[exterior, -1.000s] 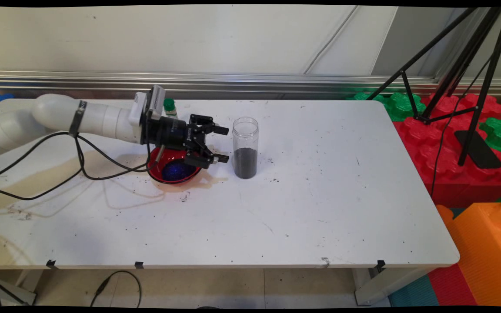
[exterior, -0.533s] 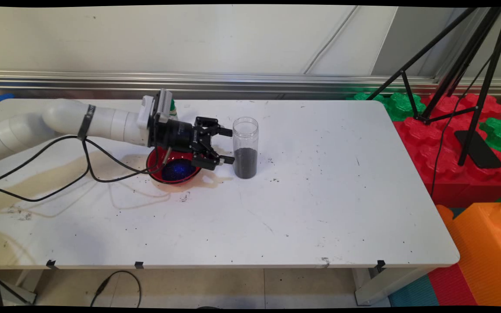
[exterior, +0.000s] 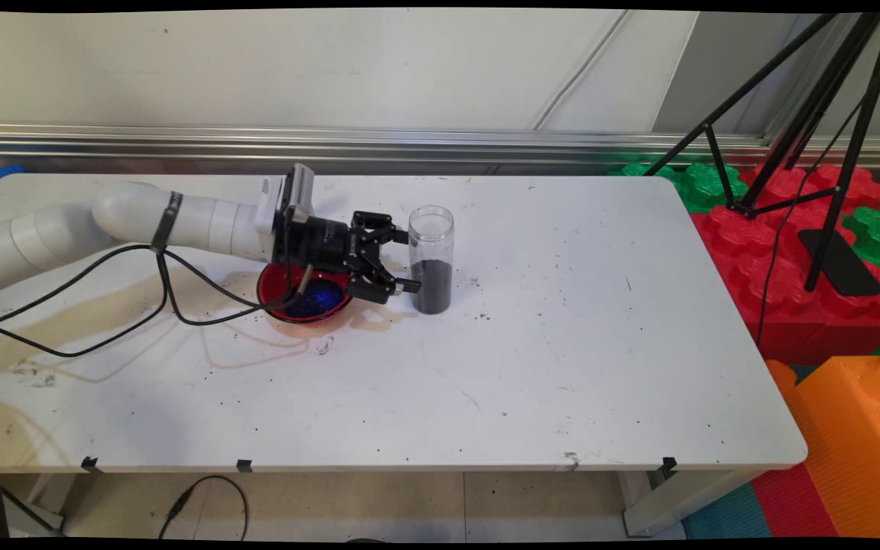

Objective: Pick up the black seasoning powder from the table

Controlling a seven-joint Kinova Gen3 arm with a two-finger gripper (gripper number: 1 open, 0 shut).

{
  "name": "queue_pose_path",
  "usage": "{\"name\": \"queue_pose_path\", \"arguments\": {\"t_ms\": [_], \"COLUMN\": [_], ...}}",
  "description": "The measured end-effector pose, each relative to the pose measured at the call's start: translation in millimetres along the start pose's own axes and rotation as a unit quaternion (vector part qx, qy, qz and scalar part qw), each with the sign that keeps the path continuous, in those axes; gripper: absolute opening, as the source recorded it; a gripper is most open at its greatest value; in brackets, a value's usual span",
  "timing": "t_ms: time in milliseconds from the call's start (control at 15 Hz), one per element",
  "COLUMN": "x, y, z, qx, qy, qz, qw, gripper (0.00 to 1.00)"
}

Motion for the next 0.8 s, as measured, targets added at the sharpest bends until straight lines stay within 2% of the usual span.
{"name": "queue_pose_path", "arguments": {"t_ms": [800], "x": [-7], "y": [-3], "z": [21], "qx": [0.0], "qy": [0.0], "qz": [-0.004], "qw": [1.0], "gripper": [1.0]}}
